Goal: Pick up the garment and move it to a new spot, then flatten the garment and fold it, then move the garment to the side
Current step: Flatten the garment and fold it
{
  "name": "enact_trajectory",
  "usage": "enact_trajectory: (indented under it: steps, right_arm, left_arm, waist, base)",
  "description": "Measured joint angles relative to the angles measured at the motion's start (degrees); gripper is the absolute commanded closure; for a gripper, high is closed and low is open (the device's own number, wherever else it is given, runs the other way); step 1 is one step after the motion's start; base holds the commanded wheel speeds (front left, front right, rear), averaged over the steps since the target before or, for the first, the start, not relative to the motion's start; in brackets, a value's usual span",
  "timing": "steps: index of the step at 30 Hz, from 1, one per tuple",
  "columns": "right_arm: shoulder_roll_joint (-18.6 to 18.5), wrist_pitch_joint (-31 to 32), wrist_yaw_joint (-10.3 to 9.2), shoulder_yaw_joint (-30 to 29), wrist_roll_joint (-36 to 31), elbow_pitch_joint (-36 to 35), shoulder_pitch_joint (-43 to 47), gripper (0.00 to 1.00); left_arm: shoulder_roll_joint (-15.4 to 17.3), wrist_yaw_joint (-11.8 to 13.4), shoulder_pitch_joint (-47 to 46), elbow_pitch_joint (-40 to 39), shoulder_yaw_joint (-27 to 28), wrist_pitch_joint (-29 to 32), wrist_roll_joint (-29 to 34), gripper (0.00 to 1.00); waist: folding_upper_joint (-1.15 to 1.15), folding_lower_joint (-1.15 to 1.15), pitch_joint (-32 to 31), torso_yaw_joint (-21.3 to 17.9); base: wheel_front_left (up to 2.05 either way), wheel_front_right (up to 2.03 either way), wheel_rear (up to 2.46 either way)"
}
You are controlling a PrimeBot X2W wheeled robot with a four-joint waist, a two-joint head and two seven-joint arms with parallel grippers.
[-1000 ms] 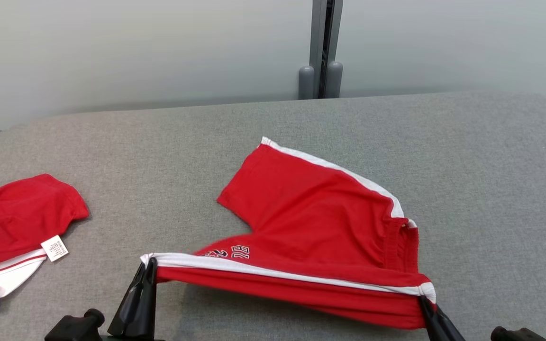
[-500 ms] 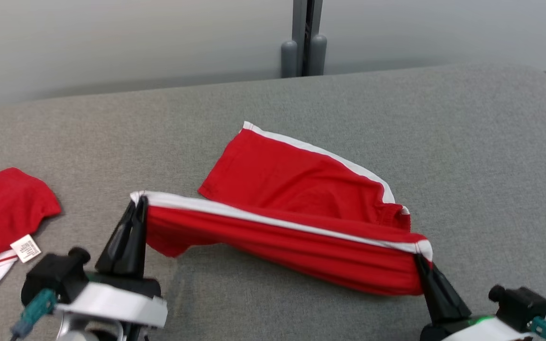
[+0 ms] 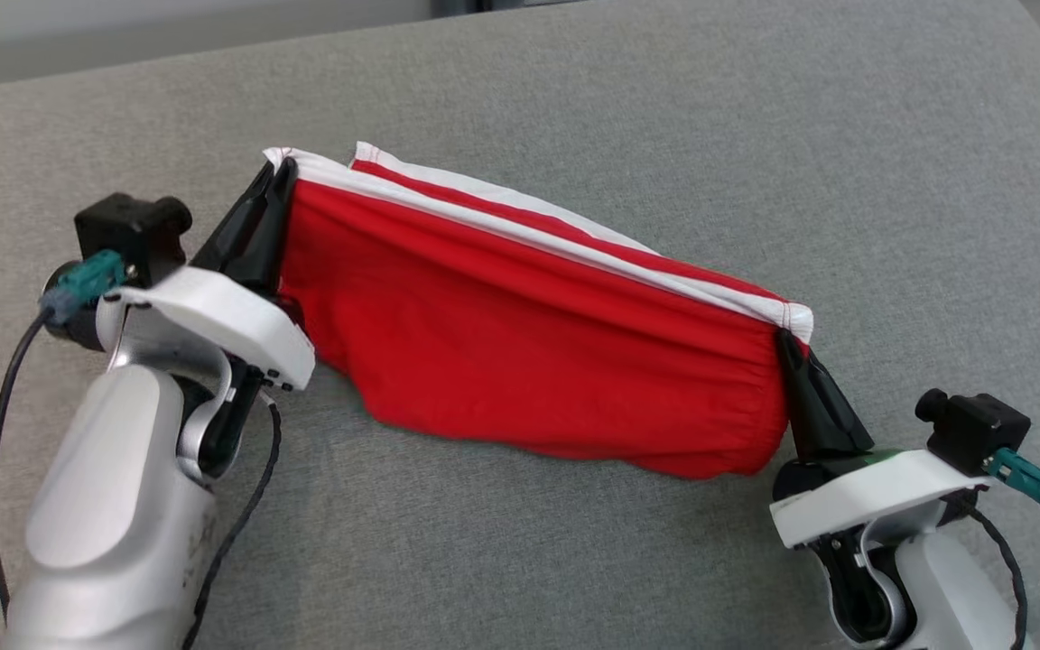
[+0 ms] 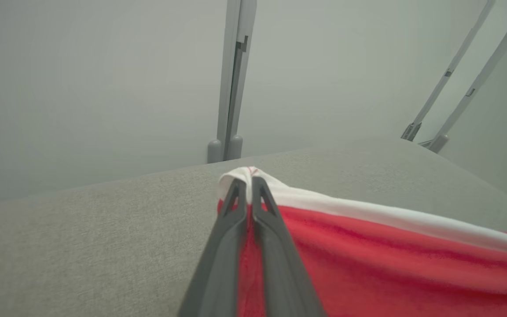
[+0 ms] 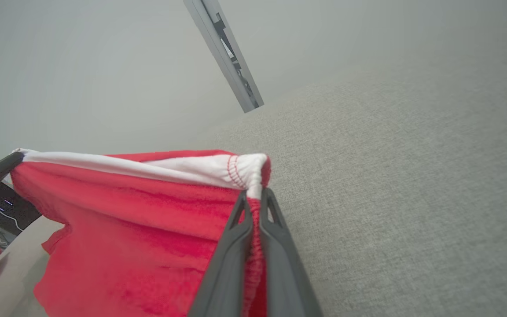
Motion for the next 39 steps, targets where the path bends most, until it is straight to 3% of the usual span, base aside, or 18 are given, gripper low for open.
enact_trajectory:
  steps: [13,14,15,16,17,23,30,34,39]
  right_arm:
    - [0.16,-2.65,0.00,4.64,4.79,6.77,-8.31,1.00]
    - [0.18,-2.80,0.00,4.95,5.03,7.02,-8.73,0.90]
    - [0.18,-2.80,0.00,5.24,5.04,7.43,-9.13,0.62]
    - [0.18,-2.80,0.00,5.24,5.04,7.43,-9.13,0.36]
    - [0.15,-2.82,0.00,5.45,5.05,7.83,-9.54,0.00]
    - [0.16,-2.99,0.00,5.67,3.39,6.59,-10.62,0.00]
    - [0.15,-3.12,-0.01,-0.53,-4.34,-1.97,-7.23,0.00]
    - [0.09,-3.13,0.00,-5.14,-9.91,-6.79,-4.99,0.00]
    - [-0.86,-3.27,-0.01,-8.37,-13.08,-8.15,-3.70,0.00]
  left_arm:
    - [-0.25,-1.33,-17.13,24.46,-3.35,-0.16,-1.78,1.00]
    - [-0.38,-1.36,-18.12,25.98,-3.72,-0.11,-2.04,1.00]
    - [-0.53,-1.49,-18.89,27.28,-4.00,-0.14,-2.35,0.87]
    - [-0.53,-1.49,-18.89,27.28,-4.00,-0.14,-2.35,0.30]
    - [-0.68,-1.49,-19.63,28.59,-4.41,-0.18,-2.53,0.00]
    - [-1.24,-1.66,-21.94,32.96,-6.82,-3.66,-4.43,0.00]
    - [-1.48,-1.00,-21.37,33.23,-6.54,-13.18,-4.81,0.00]
    - [-1.49,1.35,-16.53,27.11,-3.57,-14.96,-4.89,0.00]
    - [-1.34,5.99,-8.63,14.10,0.62,-15.06,-2.33,0.00]
  waist:
    - [0.00,0.00,6.40,-4.38]
    - [0.00,0.00,6.69,-4.55]
    - [0.00,0.00,6.93,-4.67]
    - [0.00,0.00,6.93,-4.67]
    - [0.00,0.00,7.13,-4.76]
    - [0.00,0.00,7.38,-4.68]
    - [0.00,0.00,6.02,-3.01]
    - [0.00,0.00,4.22,-1.37]
    - [0.00,0.00,2.29,0.47]
  base:
    - [0.00,0.00,0.00]
    - [0.00,0.00,0.00]
    - [0.00,0.00,0.00]
    - [0.00,0.00,0.00]
    - [0.00,0.00,0.00]
    - [0.00,0.00,0.00]
    - [0.00,0.00,0.00]
    - [0.00,0.00,0.00]
    - [0.00,0.00,0.00]
